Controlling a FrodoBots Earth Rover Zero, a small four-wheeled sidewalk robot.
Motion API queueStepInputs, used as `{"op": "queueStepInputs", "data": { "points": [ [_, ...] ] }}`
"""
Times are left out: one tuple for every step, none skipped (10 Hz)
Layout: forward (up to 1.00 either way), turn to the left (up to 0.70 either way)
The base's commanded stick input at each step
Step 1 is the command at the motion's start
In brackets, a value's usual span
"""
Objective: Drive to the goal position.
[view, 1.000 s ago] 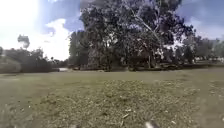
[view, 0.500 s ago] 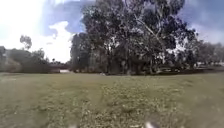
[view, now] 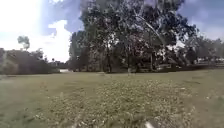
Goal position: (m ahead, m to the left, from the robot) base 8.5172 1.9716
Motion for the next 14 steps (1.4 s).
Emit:
{"op": "queueStepInputs", "data": {
  "points": [
    [0.70,0.00],
    [0.70,0.00],
    [0.70,0.00],
    [0.70,0.00],
    [0.70,0.00],
    [0.70,0.00],
    [0.70,0.00],
    [0.70,0.00],
    [0.70,0.00],
    [0.70,0.00],
    [0.70,0.00],
    [0.70,0.00],
    [0.70,0.00],
    [0.70,0.00]
  ]
}}
